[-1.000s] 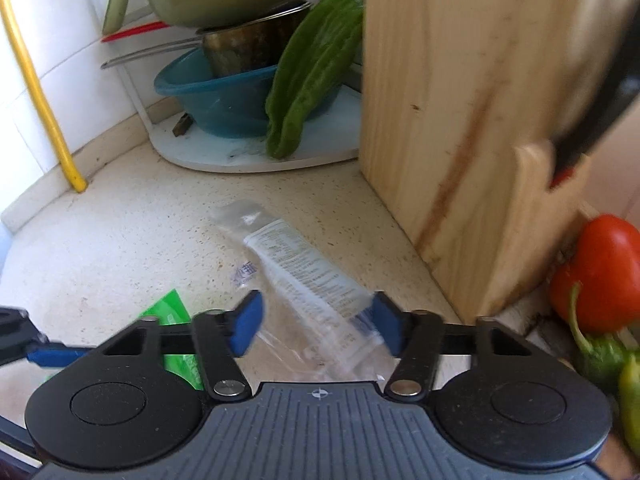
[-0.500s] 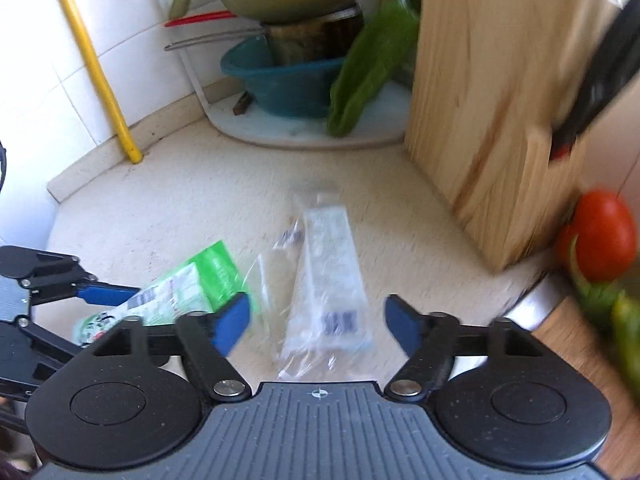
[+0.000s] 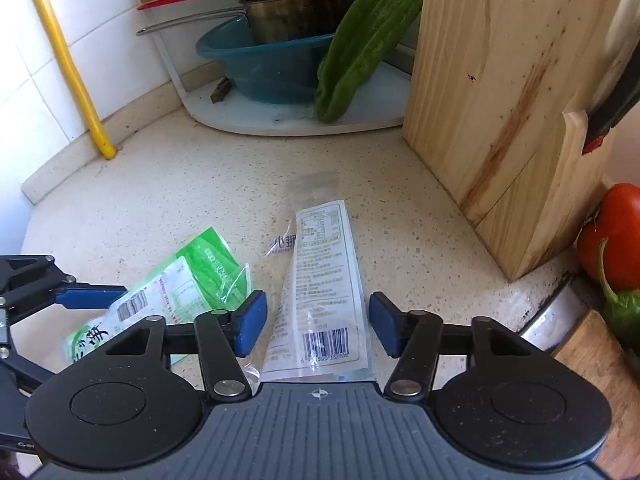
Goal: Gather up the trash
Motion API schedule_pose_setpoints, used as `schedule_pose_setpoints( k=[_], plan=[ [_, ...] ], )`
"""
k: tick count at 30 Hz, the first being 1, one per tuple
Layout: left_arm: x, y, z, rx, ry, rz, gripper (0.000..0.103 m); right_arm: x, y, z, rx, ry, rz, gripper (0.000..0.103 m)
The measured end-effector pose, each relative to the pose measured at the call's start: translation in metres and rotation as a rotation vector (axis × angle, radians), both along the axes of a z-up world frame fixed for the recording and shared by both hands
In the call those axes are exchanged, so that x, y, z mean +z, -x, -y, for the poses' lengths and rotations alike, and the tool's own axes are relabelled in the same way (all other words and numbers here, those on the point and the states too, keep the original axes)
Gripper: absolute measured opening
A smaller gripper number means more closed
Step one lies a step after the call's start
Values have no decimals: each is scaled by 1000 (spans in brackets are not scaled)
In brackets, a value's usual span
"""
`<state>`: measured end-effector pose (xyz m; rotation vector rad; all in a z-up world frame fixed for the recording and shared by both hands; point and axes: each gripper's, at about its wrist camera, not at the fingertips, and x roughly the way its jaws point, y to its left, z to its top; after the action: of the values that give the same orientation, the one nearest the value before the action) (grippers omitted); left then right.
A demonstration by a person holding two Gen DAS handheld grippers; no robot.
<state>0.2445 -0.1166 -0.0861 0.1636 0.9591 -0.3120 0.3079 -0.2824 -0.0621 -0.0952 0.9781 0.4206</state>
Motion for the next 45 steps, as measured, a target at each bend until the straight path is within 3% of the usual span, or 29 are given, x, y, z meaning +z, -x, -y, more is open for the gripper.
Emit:
schedule_pose_setpoints(
  k=[6,11,17,45],
  plan=[
    [0,2,-1,2,3,8,64,-1,0,-2,-2,2,5,60],
    [2,4,-1,-4,12,8,52,0,2,-3,-2,1,1,53],
    [4,5,-1,-10,14,5,45,0,7,0,-16,-13,-9,48],
    [12,23,-9,7,29,15,41,14,27,3,-23,-53,-14,45]
  ],
)
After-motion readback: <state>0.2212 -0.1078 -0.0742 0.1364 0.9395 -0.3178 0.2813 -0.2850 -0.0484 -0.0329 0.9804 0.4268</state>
